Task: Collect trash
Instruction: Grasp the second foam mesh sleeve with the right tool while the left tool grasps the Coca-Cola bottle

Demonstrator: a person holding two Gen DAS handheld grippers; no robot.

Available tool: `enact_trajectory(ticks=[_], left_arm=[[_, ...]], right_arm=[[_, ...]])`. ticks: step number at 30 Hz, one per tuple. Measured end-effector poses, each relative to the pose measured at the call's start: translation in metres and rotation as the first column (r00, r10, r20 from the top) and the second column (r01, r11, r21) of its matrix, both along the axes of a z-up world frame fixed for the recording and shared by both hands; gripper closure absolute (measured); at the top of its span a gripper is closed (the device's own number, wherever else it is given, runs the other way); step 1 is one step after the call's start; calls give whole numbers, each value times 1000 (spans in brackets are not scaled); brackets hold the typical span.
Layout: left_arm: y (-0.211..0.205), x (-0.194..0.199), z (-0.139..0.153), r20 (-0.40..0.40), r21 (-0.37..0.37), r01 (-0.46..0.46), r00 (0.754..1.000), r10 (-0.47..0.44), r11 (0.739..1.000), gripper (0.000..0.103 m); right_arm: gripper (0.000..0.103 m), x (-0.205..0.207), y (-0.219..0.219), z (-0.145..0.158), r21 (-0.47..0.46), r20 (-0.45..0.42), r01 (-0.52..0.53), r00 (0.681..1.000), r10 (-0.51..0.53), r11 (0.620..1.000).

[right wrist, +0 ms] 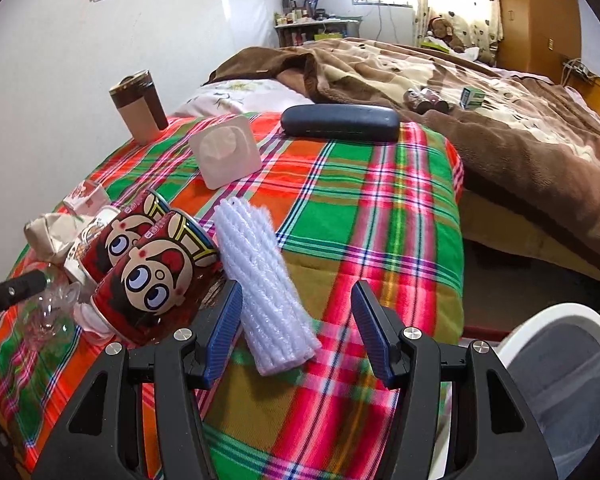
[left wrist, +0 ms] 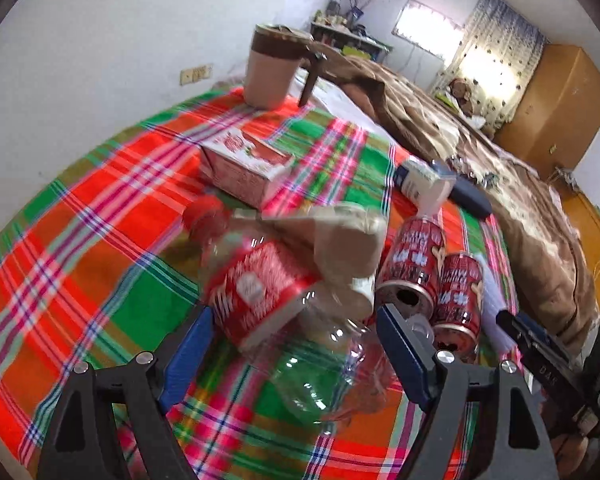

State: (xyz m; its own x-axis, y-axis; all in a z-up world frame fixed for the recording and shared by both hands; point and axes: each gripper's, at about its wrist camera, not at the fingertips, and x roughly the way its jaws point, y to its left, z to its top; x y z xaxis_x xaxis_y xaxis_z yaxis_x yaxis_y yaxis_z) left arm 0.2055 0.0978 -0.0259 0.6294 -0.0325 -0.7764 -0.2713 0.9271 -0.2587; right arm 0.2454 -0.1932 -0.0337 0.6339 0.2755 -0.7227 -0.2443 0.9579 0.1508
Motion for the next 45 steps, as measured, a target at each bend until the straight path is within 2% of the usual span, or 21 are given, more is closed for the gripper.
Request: enact_trajectory(ticks=[4,15,20,26,28,30,33,35,37,45], left_arm=[[-2,1,-10,-44,14,0,999,1,1000,20],[26,-11,-19,-68,39,-18,997,20,999,20],[28,-7,-17,-45,54,17,999,-14,998,20],[38,4,-18,-50,69,6,999,-3,998,20],[43,7,-21,-49,53,0,999,3,999,20],[48,8,-24,-55,13,-4,998,4,1000,24],[48,7,-23,-47,29,-6,999,8,1000,30],[49,8,-25,-50,15,1,999,-1,1000,36],[51,9,-25,-53,9,3,999,-3,1000,41],[48,4,-24,-42,16,15,999,-15,1000,41]], right_arm=[[45,0,6,-2,-17,-8,-37,999,37,999],[45,6,16,-5,-48,-25,-47,999,46,998],[45,18,18,-6,-76,-35,-32,999,30,997],[45,26,20,-7,-65,-46,-20,999,17,998],[45,27,21,-7,-61,-48,-17,999,14,998],[50,26,22,-7,-59,-44,-13,999,10,998],[60,27,23,-8,-48,-54,-20,998,18,999],[68,27,24,-8,-45,-56,-23,998,20,999],[70,25,24,-8,-46,-52,-15,999,13,999],[74,18,21,-4,-37,-38,3,999,-4,999]])
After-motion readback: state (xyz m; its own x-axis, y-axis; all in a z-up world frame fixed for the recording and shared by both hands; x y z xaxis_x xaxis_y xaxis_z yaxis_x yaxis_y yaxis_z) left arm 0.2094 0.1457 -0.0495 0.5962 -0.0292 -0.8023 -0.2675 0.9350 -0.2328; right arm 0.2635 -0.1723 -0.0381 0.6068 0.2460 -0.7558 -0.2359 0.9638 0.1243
